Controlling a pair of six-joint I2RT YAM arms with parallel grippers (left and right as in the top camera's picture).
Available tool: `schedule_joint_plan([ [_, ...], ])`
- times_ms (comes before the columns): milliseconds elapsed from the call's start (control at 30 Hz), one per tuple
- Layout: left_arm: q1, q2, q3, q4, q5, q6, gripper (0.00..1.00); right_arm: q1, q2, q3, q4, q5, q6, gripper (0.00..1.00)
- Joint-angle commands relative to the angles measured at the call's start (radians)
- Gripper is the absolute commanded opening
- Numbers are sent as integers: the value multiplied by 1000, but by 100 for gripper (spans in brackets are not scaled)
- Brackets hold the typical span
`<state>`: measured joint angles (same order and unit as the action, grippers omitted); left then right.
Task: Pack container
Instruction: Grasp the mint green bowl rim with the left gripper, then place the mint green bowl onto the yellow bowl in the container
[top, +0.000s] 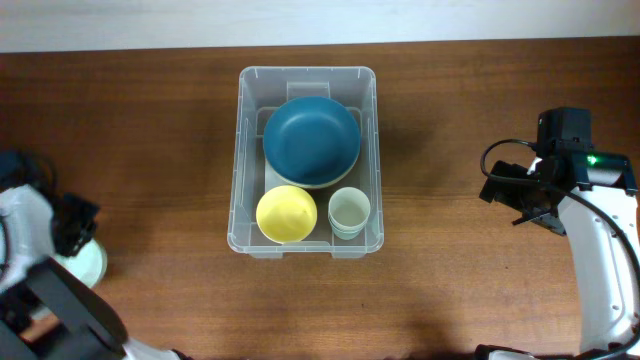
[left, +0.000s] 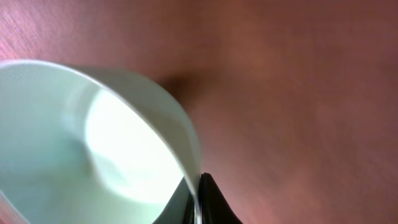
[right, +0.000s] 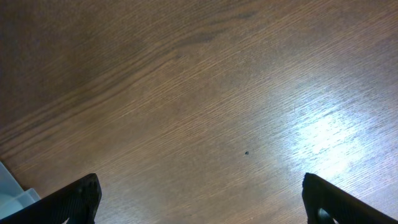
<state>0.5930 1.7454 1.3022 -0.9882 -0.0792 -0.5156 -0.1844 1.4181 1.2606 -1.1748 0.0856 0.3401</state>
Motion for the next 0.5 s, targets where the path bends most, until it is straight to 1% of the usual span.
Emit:
schedule_joint_plan([
  [0, -153, -195, 64, -38, 13, 21, 5, -6, -16, 14, 1, 1, 5, 99],
  [67, -250, -264, 87, -60, 13, 21, 5, -6, -16, 14, 2, 1, 5, 99],
  [167, -476, -357, 147, -98, 12, 20, 3, -6, -16, 14, 3, 1, 5, 99],
  [200, -517, -364, 160, -103, 12, 20, 2, -6, -16, 14, 3, 1, 5, 99],
  [333, -872, -359, 284, -106, -11, 20, 2, -6, -16, 14, 2, 1, 5, 99],
  [367, -904, -356, 294, -104, -22, 20, 2, -6, -16, 14, 2, 1, 5, 99],
  [467, -1068, -315, 345, -92, -61, 20, 1, -6, -15, 13, 3, 1, 5, 99],
])
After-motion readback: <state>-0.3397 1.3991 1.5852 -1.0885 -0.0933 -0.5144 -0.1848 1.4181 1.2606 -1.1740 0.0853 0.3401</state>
